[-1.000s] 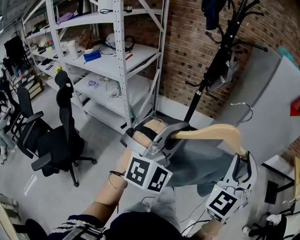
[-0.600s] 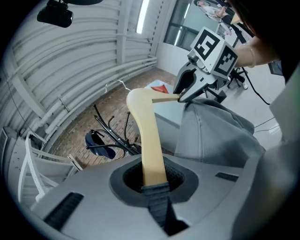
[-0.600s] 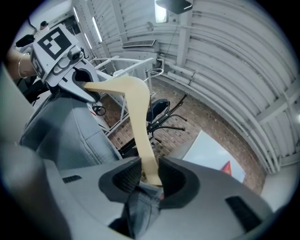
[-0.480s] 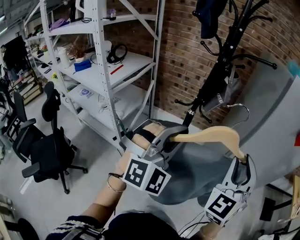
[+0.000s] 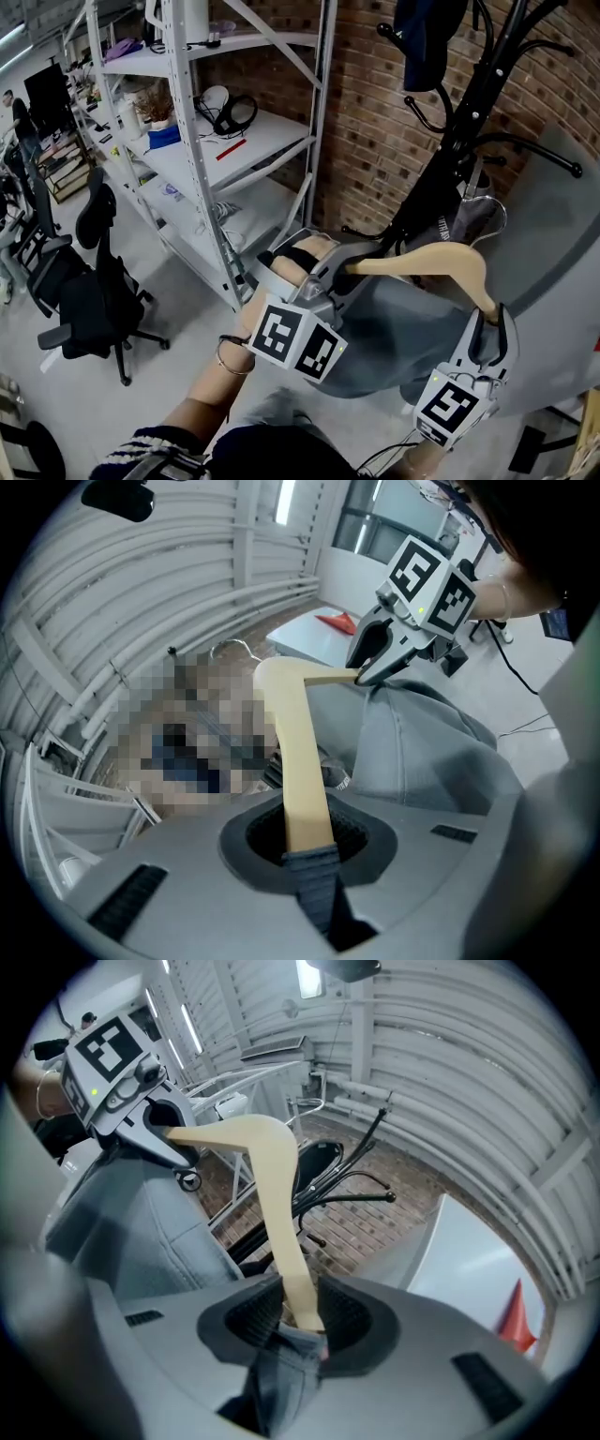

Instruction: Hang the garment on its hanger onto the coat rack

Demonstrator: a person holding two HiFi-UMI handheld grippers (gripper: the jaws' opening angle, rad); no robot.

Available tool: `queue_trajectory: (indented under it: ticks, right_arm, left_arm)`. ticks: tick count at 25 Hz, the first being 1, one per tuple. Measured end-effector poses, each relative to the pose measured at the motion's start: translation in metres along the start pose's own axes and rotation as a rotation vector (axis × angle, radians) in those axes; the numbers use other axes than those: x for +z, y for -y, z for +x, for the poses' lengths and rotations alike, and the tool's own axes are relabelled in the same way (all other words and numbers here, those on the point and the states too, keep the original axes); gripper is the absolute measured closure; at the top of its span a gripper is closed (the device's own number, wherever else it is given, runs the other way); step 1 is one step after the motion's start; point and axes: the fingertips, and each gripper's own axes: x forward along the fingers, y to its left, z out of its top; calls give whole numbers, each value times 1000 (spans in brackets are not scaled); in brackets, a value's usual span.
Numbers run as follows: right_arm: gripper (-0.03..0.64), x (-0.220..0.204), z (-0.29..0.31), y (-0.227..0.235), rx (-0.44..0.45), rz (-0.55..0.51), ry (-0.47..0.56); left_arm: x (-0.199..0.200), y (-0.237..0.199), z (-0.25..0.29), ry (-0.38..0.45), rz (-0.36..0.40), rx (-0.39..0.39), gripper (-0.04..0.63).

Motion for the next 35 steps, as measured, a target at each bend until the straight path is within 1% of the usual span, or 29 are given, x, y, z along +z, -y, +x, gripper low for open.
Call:
queue_trajectory:
  ticks: [5, 12, 17, 23, 30, 35]
  right_arm:
    - [503, 0, 47, -2, -6, 6, 0]
    - [503, -10, 96, -11, -7, 13, -46]
    - [503, -26, 122, -21, 8, 11, -91]
    - [503, -44, 144, -34, 33, 6, -140]
    - [503, -57, 162, -47, 57, 1, -181]
    - [503, -71, 167, -56, 70, 8, -203]
  left_arm:
    - [-21, -18, 39, 4, 9, -4, 569]
    - [-48, -29, 88, 12, 11, -50, 569]
    - [-66, -22, 116, 11, -1, -91, 569]
    - [-86, -7, 139, 2, -37, -140, 569]
    - [-104, 3, 154, -8, -68, -173, 568]
    - [-112, 16, 162, -17, -72, -188, 566]
